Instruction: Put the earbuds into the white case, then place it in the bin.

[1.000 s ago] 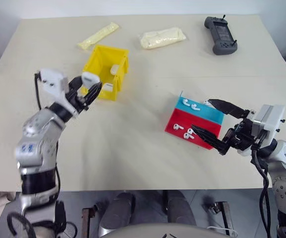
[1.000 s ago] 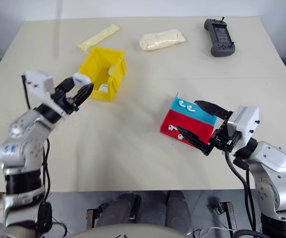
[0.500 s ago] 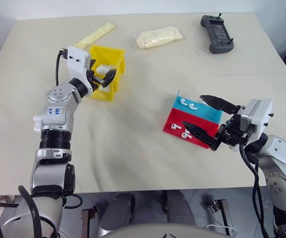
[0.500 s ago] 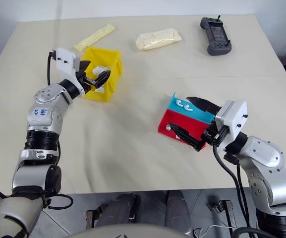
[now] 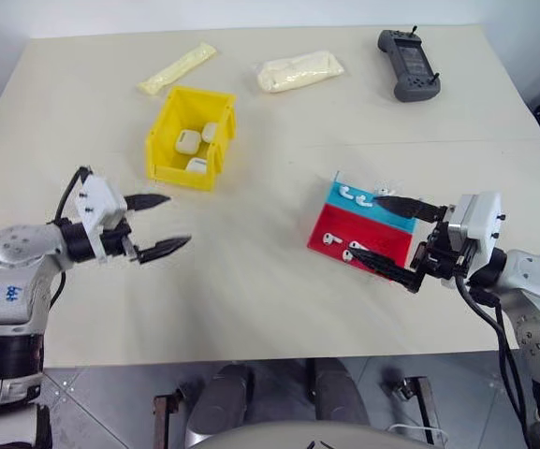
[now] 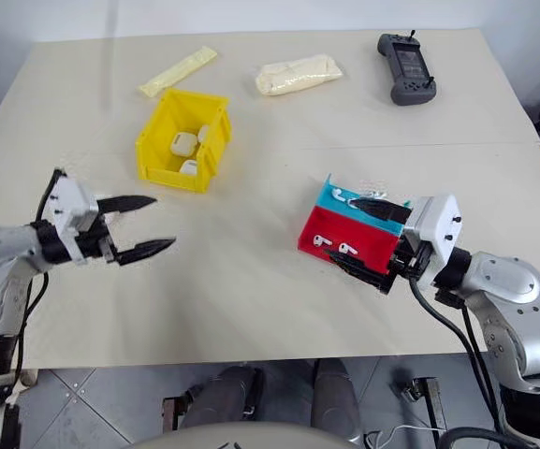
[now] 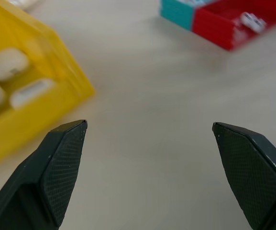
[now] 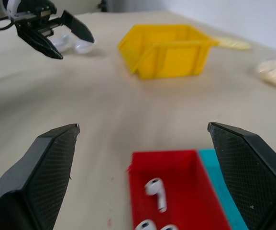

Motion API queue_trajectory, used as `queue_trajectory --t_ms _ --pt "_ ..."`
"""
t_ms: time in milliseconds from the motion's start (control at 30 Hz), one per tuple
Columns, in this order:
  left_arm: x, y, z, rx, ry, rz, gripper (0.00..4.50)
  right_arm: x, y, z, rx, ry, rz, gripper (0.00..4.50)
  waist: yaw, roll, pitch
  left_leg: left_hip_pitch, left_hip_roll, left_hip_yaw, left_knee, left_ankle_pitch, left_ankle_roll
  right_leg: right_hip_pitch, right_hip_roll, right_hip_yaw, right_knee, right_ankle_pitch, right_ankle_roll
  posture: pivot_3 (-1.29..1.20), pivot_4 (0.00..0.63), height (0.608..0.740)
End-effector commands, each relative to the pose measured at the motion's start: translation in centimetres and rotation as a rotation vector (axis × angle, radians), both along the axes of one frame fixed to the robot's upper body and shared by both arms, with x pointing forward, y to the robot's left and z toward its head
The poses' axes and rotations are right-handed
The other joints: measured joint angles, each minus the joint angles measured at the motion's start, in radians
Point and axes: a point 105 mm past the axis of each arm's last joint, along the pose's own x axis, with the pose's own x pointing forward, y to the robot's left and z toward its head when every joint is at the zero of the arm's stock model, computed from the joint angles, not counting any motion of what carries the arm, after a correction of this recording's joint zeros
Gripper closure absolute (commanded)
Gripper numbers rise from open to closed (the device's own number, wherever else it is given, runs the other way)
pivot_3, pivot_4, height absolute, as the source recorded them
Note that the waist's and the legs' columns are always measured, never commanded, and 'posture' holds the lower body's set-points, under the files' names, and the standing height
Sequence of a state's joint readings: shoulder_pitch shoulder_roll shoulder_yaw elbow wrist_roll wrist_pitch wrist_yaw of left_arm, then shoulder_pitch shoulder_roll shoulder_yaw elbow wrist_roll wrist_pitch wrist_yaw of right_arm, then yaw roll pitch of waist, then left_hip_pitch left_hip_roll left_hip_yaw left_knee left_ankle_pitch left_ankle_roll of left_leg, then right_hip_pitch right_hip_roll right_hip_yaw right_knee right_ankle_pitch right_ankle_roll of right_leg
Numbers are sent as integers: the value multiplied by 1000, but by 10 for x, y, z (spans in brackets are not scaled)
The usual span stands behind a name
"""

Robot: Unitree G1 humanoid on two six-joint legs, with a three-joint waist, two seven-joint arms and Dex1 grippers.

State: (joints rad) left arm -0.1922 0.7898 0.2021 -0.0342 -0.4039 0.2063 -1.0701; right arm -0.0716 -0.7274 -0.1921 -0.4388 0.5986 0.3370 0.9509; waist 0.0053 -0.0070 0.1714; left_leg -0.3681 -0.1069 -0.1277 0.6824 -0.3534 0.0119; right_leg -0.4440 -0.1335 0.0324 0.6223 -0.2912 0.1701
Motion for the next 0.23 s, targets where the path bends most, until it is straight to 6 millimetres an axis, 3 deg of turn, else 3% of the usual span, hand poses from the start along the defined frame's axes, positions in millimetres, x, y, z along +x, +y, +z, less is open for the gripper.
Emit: queue_trajectory --t_ms 33,233 --pt "-8 -4 4 19 -51 -28 38 -1 -4 -6 -58 -9 46 0 1 0 0 0 0 0 0 0 0 0 0 0 0 0 0 0 150 740" --pt "1 -12 -4 54 -72 40 38 2 -8 -10 -65 -13 48 0 5 0 0 0 0 1 0 0 0 0 0 0 0 0 0 0 150 740"
